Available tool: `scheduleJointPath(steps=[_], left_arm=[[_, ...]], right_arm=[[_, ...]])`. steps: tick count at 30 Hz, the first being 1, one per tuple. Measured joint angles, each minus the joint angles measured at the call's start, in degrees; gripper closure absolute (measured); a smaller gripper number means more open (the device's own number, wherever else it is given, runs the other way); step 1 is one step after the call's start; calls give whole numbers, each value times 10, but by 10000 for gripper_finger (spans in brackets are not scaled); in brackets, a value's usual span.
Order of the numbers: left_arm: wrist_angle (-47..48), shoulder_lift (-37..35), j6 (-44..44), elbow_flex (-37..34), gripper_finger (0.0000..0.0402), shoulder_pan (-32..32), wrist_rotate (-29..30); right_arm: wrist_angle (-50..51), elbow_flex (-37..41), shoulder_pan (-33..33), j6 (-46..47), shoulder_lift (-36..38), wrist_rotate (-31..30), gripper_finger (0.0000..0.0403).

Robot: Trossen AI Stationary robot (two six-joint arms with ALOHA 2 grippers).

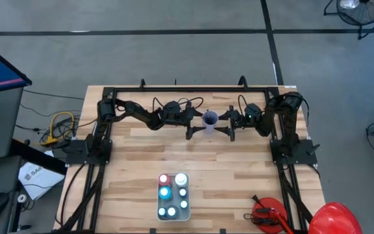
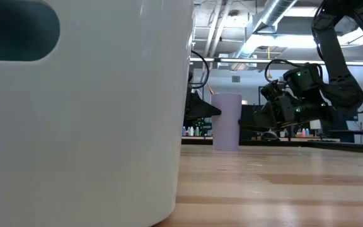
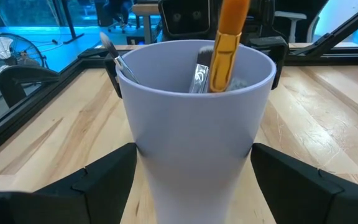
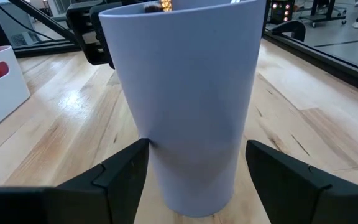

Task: Pick & Place Paint Supplies
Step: Move the violet cup from the top to the center of the table

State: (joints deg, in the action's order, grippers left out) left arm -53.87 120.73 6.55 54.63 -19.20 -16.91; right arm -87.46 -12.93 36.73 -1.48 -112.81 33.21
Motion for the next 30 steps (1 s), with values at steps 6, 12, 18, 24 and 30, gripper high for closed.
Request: scheduleJointPath(steps=[6, 12, 18, 24, 30], left_arm=[[2, 0, 0, 0, 92, 0, 0], [3, 0, 0, 0, 92, 0, 0], [5, 0, -1, -1, 92, 1, -11], [4, 0, -1, -1, 92, 5, -7], [4, 0, -5, -1, 92, 5, -5]], right_arm=[[-3, 0, 0, 0, 0, 0, 142], [-19, 1, 0, 10, 0, 2, 142], [-18, 0, -15, -17, 0, 49, 142], [-18, -1, -19, 10, 0, 54, 142], [-22, -2, -18, 41, 0, 56, 142]])
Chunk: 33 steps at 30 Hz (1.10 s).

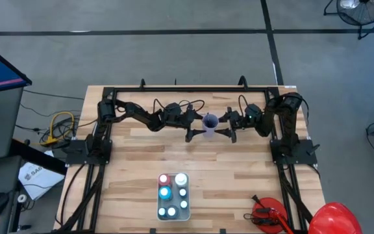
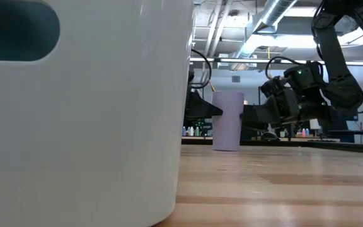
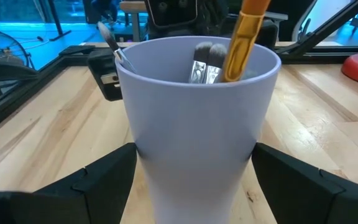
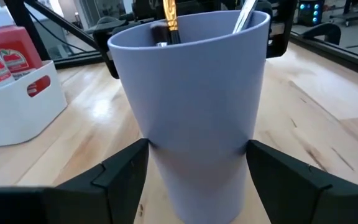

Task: Pick & Place Paint Supplies
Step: Move the violet cup from the top to the center of the table

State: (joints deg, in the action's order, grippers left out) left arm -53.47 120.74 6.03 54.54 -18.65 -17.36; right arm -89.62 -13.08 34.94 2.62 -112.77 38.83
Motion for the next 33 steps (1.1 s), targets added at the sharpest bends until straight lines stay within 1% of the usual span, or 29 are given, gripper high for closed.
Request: scheduleJointPath(steps=[7, 13, 25, 33], left_arm=[[0, 0, -1, 0, 92, 0, -2], [-1, 0, -1, 0, 92, -1, 0], [0, 0, -1, 0, 92, -1, -1], [27, 1, -4, -5, 92, 0, -1]], right_arm=[[-2, 0, 1, 19, 0, -3, 142], [-2, -1, 0, 20, 0, -28, 142], [-3, 0, 0, 20, 0, -29, 142], [-3, -1, -1, 20, 0, -29, 142]])
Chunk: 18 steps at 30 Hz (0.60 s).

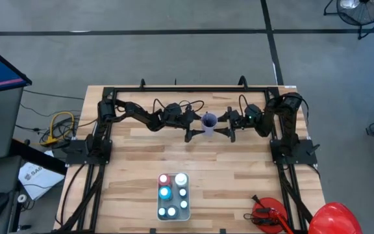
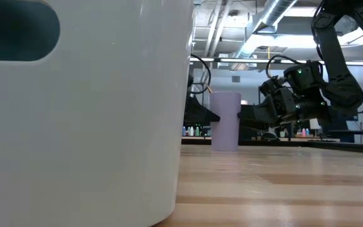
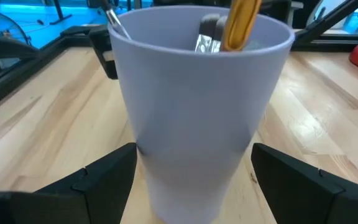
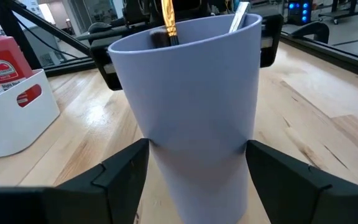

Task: Pick & Place Paint Supplies
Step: Move the violet cup from the top to the center of the table

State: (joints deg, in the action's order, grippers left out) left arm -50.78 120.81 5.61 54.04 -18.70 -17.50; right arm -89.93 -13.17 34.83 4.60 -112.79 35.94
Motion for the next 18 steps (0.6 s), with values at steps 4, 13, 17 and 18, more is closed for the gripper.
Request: scheduleJointPath(steps=[4, 13, 17, 18], left_arm=[[-2, 0, 0, -1, 92, 0, 0], [2, 0, 0, -2, 92, -1, 1], [12, 0, 1, -2, 92, -1, 11], [14, 0, 1, -2, 92, -1, 11]], right_arm=[[0, 0, 0, 0, 0, 0, 142], [0, 0, 0, -1, 0, 0, 136], [0, 0, 0, 0, 0, 0, 94], [0, 0, 0, 0, 0, 0, 82]])
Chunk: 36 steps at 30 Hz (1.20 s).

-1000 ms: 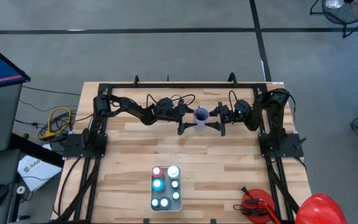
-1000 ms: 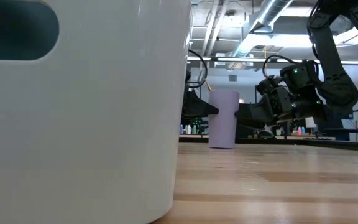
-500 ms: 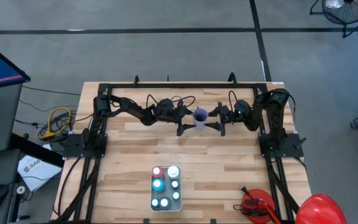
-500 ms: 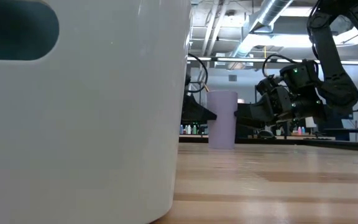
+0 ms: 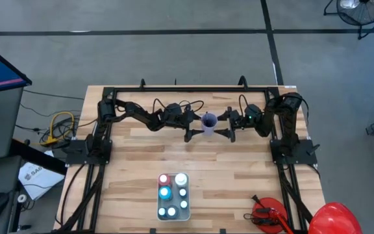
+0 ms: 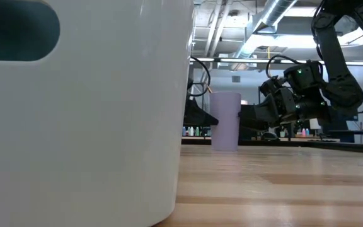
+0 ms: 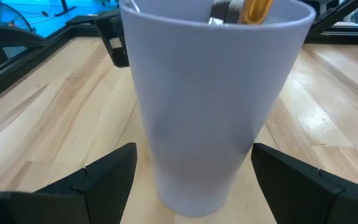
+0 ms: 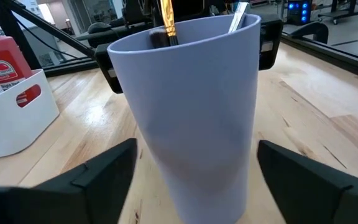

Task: Pick & Place Paint Supplies
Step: Move the violet cup from the top to the center of the table

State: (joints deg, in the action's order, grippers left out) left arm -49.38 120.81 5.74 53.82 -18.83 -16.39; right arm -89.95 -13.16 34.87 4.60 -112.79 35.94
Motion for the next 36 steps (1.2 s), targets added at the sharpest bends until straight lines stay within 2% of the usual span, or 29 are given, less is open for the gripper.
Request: scheduleJointPath(steps=[5, 10, 20, 23, 30, 36], left_arm=[[2, 0, 0, 0, 92, 0, 0], [7, -4, 0, -1, 92, 0, 0], [5, -31, 3, -4, 92, 0, 1], [5, -30, 3, -4, 92, 1, 0], [4, -30, 2, -4, 92, 2, -5], [4, -30, -5, -4, 92, 9, -9]], right_arm=[[0, 0, 4, 16, 2, 0, 30], [0, 0, 6, 39, 8, 0, 6], [0, -19, -6, 38, 8, -1, 14], [5, -28, -20, 9, 8, -3, 14], [25, -33, -51, -31, 8, -48, 19], [27, -40, -53, -15, 8, -49, 20]])
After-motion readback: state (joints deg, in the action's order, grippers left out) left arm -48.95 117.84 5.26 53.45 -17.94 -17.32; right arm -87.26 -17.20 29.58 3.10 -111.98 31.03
